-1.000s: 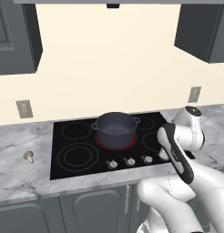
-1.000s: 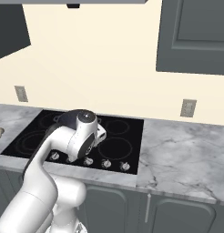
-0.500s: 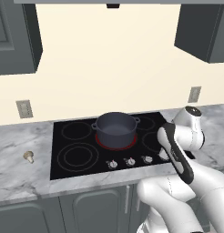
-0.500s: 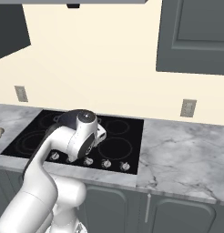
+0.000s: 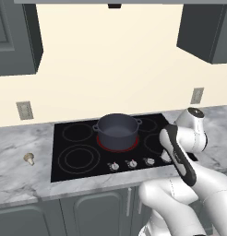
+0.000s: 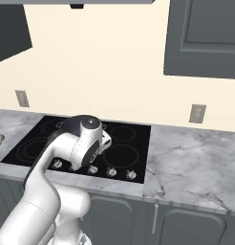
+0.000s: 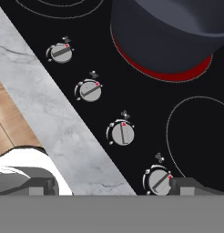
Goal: Turn on the burner for the pot on the stove. Wait thirty seconds for the pot to heat up. Then add the mushroom to the pot.
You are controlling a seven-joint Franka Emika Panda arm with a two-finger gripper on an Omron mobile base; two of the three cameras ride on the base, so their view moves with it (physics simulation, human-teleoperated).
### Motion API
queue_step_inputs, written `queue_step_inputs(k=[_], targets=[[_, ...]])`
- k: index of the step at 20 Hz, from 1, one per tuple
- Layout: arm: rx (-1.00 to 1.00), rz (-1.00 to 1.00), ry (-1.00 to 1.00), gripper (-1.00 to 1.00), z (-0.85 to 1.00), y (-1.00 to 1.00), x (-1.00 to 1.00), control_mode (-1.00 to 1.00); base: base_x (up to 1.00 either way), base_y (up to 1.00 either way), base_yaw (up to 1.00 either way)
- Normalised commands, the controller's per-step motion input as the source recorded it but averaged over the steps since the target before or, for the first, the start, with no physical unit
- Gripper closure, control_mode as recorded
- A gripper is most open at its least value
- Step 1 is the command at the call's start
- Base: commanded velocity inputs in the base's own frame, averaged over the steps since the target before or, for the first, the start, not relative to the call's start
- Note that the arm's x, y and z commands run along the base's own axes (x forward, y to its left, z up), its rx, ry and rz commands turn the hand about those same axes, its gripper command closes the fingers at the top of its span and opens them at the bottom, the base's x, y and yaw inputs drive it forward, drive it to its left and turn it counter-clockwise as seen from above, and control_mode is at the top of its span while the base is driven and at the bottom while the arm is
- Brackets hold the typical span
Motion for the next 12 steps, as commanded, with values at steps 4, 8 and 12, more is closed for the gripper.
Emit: queue_step_inputs(k=[4, 8, 12], targets=[[0.0, 0.0, 0.0, -1.0, 0.0, 0.0, 0.0, -1.0, 0.0, 0.0, 0.0], [0.0, 0.0, 0.0, -1.0, 0.0, 0.0, 0.0, -1.0, 0.0, 0.0, 0.0], [0.0, 0.0, 0.0, -1.0, 0.0, 0.0, 0.0, -1.0, 0.0, 0.0, 0.0]])
